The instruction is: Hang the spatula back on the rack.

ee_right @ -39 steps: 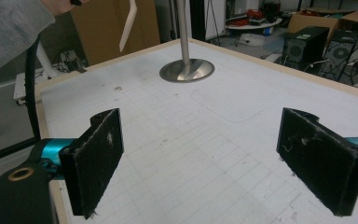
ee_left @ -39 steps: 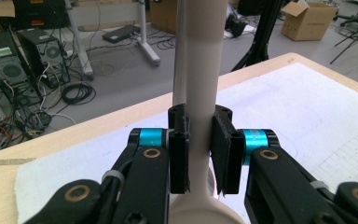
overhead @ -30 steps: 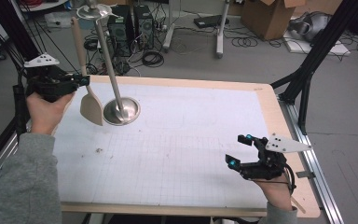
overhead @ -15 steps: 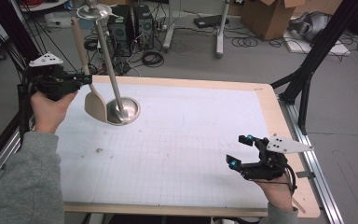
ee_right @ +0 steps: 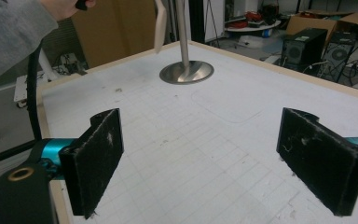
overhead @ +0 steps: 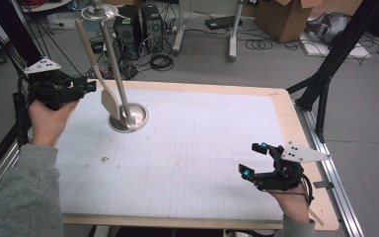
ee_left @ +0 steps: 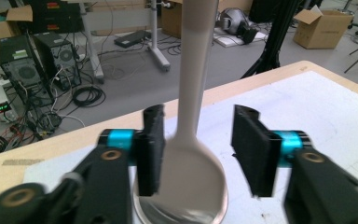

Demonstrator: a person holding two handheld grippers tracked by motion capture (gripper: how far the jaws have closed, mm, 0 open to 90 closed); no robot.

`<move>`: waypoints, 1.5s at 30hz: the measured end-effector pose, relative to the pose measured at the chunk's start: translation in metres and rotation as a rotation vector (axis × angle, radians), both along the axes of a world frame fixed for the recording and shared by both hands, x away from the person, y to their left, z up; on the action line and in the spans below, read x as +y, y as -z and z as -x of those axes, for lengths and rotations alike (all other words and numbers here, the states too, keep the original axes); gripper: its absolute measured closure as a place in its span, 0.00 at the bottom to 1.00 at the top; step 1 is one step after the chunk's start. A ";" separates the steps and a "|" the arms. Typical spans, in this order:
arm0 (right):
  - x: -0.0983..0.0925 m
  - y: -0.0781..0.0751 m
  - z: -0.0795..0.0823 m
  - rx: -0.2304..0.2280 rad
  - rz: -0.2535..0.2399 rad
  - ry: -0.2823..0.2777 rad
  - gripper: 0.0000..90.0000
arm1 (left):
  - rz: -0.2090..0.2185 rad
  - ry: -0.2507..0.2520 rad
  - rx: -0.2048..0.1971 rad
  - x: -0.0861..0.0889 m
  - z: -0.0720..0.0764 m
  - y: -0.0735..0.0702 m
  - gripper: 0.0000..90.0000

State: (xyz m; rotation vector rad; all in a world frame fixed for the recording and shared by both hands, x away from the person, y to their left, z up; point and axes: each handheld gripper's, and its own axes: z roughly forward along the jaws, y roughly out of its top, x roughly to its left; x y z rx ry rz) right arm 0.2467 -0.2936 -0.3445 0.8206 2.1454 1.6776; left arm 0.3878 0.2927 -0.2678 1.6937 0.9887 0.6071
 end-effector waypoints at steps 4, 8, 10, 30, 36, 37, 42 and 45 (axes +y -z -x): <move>0.001 0.000 0.000 -0.004 -0.002 -0.003 0.15 | -0.004 0.022 -0.003 0.000 0.008 0.001 0.31; 0.002 -0.001 -0.001 0.001 -0.006 -0.006 0.15 | -0.020 0.003 -0.037 -0.003 0.020 0.003 0.08; 0.003 0.000 -0.001 0.001 -0.007 -0.008 0.15 | -0.014 0.018 -0.051 -0.003 0.026 0.005 0.07; 0.006 -0.002 -0.008 -0.009 -0.021 -0.011 0.15 | 0.061 0.082 -0.123 0.005 0.082 0.032 0.07; 0.006 -0.001 -0.009 -0.005 -0.022 -0.012 0.15 | 0.025 0.073 -0.126 0.003 0.096 0.042 0.07; 0.006 -0.002 -0.009 -0.003 -0.022 -0.011 0.15 | 0.019 0.071 -0.126 0.003 0.097 0.043 0.07; 0.005 -0.002 -0.009 -0.004 -0.027 -0.003 0.15 | -0.006 0.069 -0.124 -0.002 0.108 0.046 0.07; 0.004 -0.002 -0.010 -0.012 -0.031 0.002 0.15 | -0.004 0.072 -0.125 -0.001 0.113 0.048 0.07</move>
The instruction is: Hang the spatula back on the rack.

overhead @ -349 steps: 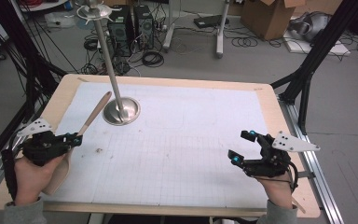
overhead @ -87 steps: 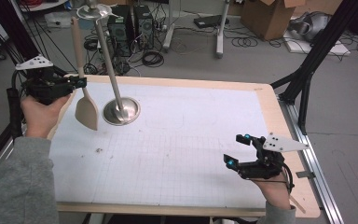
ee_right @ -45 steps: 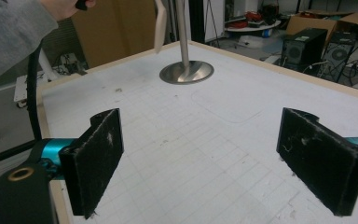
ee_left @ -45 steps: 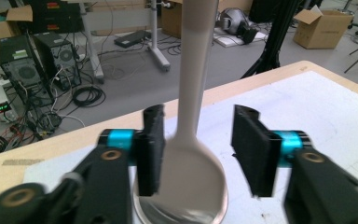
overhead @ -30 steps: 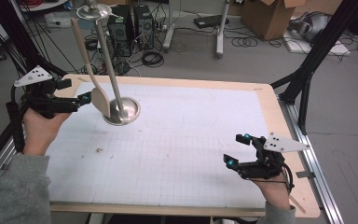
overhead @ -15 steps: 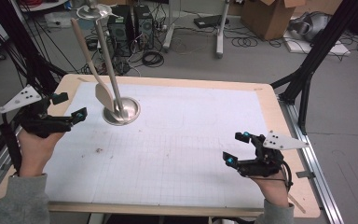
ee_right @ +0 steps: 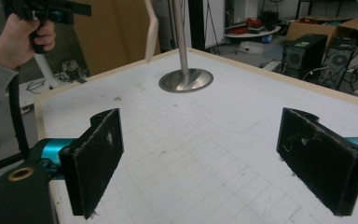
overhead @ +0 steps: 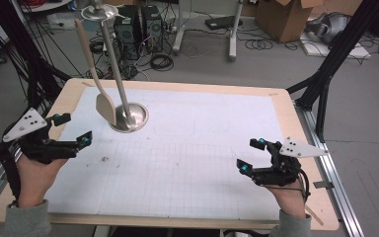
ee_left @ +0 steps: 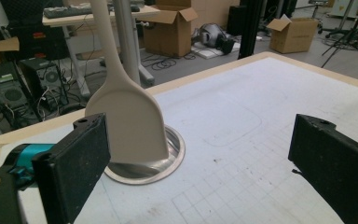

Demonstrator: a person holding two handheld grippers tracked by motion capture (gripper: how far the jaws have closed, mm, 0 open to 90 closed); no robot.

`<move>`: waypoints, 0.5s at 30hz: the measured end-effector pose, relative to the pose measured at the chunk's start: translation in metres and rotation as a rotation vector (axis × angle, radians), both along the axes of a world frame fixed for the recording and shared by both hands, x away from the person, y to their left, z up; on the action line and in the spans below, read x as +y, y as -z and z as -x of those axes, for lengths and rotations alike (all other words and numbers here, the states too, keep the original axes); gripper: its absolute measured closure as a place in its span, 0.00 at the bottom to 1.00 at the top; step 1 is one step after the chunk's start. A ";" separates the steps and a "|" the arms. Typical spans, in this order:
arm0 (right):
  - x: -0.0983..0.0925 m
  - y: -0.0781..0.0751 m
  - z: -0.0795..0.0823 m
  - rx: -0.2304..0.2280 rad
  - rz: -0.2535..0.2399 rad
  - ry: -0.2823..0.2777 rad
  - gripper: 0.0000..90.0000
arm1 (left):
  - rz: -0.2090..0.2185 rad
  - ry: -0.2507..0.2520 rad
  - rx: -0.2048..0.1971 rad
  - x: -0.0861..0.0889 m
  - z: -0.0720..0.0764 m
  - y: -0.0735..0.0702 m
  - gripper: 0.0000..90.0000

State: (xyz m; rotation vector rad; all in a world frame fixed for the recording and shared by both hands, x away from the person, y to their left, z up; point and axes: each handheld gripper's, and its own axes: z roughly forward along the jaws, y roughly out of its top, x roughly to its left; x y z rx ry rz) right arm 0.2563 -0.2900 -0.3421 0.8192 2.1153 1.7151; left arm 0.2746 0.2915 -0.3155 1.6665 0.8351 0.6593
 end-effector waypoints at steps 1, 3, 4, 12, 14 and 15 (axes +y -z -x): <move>0.000 0.000 0.000 0.002 -0.004 -0.001 0.15 | 0.001 0.001 -0.001 0.000 0.001 0.001 0.07; -0.001 -0.001 0.000 0.000 -0.003 0.001 0.15 | 0.002 0.002 0.003 0.001 0.004 0.002 0.07; -0.001 -0.001 0.000 0.000 -0.004 0.001 0.15 | 0.004 0.003 0.012 0.001 0.005 0.003 0.07; -0.002 0.000 -0.001 0.001 -0.003 0.006 0.15 | 0.012 -0.001 0.026 0.004 0.014 0.011 0.07; -0.002 0.000 -0.001 -0.002 -0.001 0.009 0.15 | 0.016 -0.004 0.027 0.006 0.016 0.012 0.07; -0.002 0.000 -0.001 -0.001 -0.001 0.010 0.15 | 0.012 -0.007 0.026 0.006 0.018 0.012 0.07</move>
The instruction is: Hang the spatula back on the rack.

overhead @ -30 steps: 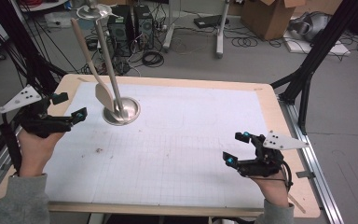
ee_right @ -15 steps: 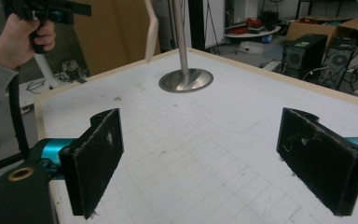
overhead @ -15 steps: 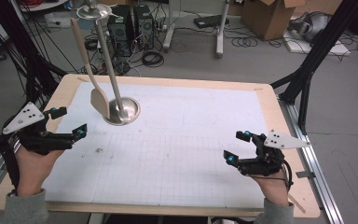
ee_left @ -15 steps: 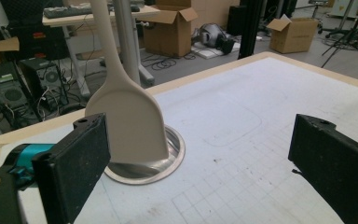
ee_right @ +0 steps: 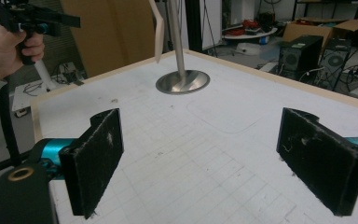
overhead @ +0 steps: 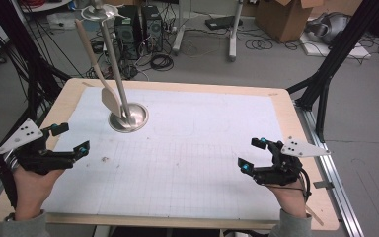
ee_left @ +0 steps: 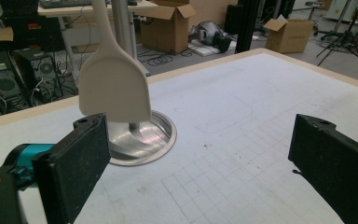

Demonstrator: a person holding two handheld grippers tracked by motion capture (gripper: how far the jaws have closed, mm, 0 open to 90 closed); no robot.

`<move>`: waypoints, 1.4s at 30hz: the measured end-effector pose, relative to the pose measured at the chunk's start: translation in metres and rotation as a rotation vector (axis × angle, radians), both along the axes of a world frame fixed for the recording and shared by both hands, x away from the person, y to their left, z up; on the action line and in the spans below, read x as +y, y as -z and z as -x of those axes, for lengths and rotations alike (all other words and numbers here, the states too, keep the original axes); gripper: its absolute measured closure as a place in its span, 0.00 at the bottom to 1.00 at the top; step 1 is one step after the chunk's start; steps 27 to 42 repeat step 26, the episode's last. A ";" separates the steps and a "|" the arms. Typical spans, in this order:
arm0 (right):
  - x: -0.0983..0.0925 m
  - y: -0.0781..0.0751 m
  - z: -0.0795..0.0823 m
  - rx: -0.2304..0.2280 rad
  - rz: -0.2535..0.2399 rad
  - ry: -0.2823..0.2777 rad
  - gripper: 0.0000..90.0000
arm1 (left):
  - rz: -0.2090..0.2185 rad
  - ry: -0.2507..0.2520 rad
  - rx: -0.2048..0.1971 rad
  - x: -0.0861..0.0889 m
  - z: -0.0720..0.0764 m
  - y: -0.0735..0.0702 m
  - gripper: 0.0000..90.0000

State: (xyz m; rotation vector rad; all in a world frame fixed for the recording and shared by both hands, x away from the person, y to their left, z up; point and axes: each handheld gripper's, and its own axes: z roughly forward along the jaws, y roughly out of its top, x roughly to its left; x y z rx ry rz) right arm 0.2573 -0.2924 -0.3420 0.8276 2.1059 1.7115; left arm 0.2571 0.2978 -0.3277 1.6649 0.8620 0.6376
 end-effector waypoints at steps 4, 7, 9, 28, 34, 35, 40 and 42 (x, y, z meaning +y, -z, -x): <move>-0.001 0.000 0.000 0.002 0.001 0.012 0.15 | 0.000 -0.001 -0.001 0.002 0.005 -0.001 0.07; -0.003 0.000 0.000 -0.001 -0.002 0.016 0.15 | 0.002 0.003 0.005 0.003 0.008 0.001 0.07; -0.003 0.000 0.000 -0.007 0.000 0.023 0.15 | 0.009 0.007 0.010 0.004 0.010 0.003 0.07; -0.008 -0.005 0.007 -0.068 -0.017 0.056 0.15 | -0.005 0.033 0.015 -0.003 0.013 0.006 0.07; -0.008 -0.005 0.007 -0.068 -0.017 0.056 0.15 | -0.005 0.033 0.015 -0.003 0.013 0.006 0.07; -0.008 -0.005 0.007 -0.068 -0.017 0.056 0.15 | -0.005 0.033 0.015 -0.003 0.013 0.006 0.07; -0.008 -0.005 0.007 -0.068 -0.017 0.056 0.15 | -0.005 0.033 0.015 -0.003 0.013 0.006 0.07; -0.008 -0.005 0.007 -0.068 -0.017 0.056 0.15 | -0.005 0.033 0.015 -0.003 0.013 0.006 0.07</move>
